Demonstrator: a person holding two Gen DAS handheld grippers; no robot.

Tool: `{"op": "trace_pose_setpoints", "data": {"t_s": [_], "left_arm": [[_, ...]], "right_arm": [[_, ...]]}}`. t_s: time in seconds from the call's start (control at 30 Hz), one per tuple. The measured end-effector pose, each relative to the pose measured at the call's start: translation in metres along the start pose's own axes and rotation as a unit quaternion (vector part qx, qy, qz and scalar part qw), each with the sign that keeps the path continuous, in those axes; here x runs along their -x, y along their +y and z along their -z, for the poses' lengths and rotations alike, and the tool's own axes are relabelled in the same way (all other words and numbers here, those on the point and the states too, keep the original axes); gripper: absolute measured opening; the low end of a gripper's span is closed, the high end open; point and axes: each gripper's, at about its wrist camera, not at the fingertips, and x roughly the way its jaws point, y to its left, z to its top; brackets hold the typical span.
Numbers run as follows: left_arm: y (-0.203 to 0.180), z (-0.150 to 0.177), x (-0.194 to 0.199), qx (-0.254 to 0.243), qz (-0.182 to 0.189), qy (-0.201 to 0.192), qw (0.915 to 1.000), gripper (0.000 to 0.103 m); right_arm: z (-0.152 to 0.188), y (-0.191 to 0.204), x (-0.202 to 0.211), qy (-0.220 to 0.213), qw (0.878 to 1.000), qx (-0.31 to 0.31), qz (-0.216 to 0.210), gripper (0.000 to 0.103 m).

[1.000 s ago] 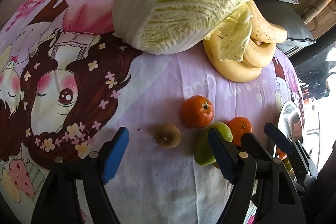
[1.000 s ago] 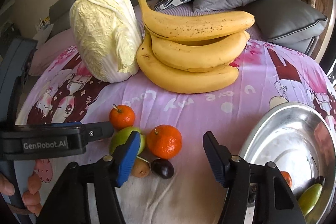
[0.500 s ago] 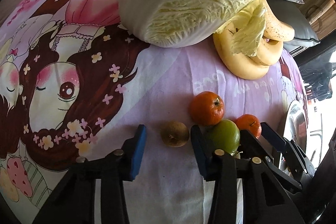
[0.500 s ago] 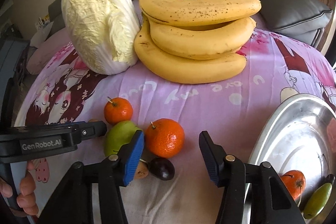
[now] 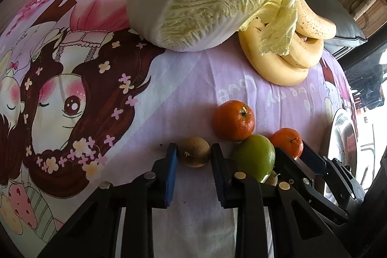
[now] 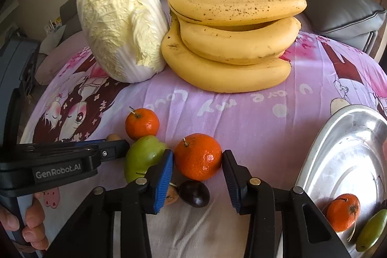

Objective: Organize fruits
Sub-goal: 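Grasp a tangerine with the right tool while the left tool approaches a brown kiwi, then close the left tool on the brown kiwi while the right tool lifts the tangerine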

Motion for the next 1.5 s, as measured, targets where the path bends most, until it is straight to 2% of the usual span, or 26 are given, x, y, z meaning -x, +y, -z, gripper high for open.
{"op": "trace_pose_setpoints", "data": {"t_s": [0.7,1.2,1.5], "left_arm": [[-0.024,0.019,0.012,-0.014,-0.016,-0.012,0.9997,0.028],[-0.029,0.028,0.038,-0.008,-0.022,-0.032,0.9992,0.028],[-0.034,0.033,0.067,-0.014,-0.019,-0.050,0.9985,0.028]], "right_arm": [[0.014,-0.012,0.033,-0.022,1.000,-0.008,0.001,0.043],[0.018,-0.013,0.049,-0.034,0.999,-0.010,-0.001,0.043],[0.019,-0.019,0.061,-0.046,0.999,-0.015,-0.001,0.043]]}}
